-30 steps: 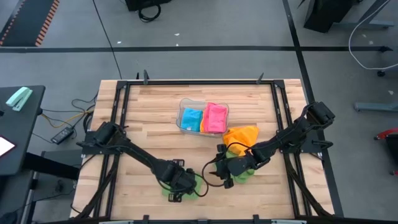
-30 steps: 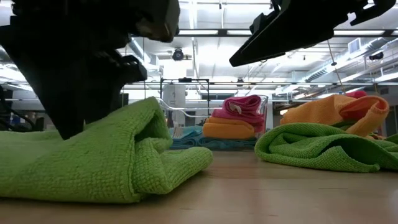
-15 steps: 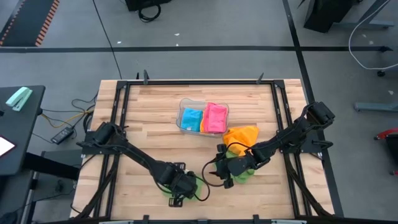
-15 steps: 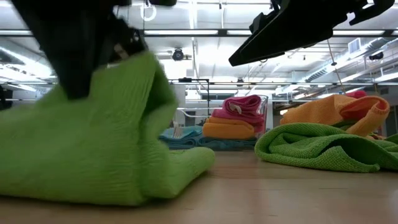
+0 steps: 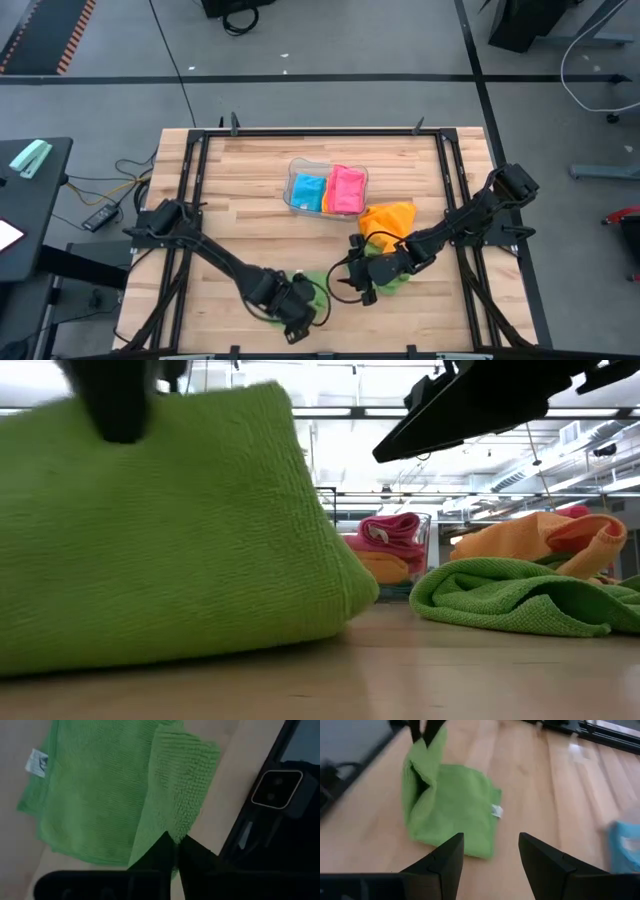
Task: Fold microfiber towels
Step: Fold the top green microfiber cloth
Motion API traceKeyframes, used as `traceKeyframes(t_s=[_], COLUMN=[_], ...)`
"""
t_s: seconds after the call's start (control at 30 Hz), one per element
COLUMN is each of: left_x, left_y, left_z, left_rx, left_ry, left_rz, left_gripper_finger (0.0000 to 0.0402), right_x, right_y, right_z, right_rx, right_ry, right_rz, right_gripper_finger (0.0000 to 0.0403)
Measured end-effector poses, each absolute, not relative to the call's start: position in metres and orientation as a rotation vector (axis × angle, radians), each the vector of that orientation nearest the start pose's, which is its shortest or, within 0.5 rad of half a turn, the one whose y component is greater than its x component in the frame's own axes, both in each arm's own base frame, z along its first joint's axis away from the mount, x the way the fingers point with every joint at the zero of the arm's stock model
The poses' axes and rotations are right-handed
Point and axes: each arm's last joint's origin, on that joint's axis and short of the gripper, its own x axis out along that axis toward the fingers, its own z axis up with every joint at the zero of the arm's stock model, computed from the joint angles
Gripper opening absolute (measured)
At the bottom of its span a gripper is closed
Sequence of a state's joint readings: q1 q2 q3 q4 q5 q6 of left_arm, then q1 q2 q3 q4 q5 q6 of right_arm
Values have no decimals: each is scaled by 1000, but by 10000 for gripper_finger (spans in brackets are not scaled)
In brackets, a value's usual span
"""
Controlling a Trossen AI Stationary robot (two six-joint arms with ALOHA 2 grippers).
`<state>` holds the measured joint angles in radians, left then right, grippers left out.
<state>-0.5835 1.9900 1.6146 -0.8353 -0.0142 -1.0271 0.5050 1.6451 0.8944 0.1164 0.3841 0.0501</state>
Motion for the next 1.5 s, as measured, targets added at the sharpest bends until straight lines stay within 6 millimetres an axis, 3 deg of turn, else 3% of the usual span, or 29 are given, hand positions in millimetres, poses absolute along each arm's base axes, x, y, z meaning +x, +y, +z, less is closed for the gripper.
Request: traceKeyframes(t_s=[0.13,0.3,0.53,0.63,0.87,1.03,1.2,1.33,1.5], left_x=[341,340,340,345,354,352,341,329,320], left_y=[-236,-246,-258,-261,-272,-280,-270,-256,-244], left_z=[221,222,201,194,202,205,196,190,188], left_rx=[-522,-485,-404,-382,-403,-415,-384,-275,-152], left_ry=[1217,1178,1208,1189,1073,1084,1232,1296,1335], left_rz=[149,92,56,26,-140,-243,-101,110,253], left_gripper_finger=[39,29,22,44,136,186,198,185,166], right_x=[305,318,340,350,362,365,369,373,379], right_y=[159,167,175,177,185,180,165,152,133], right_z=[185,162,136,128,107,98,96,96,95], right_rx=[-186,-192,-224,-219,-279,-308,-319,-315,-324], right_ry=[526,479,513,526,560,593,632,660,679], right_rz=[156,189,206,244,296,287,222,191,83], right_gripper_finger=[198,198,198,198,198,198,198,198,198])
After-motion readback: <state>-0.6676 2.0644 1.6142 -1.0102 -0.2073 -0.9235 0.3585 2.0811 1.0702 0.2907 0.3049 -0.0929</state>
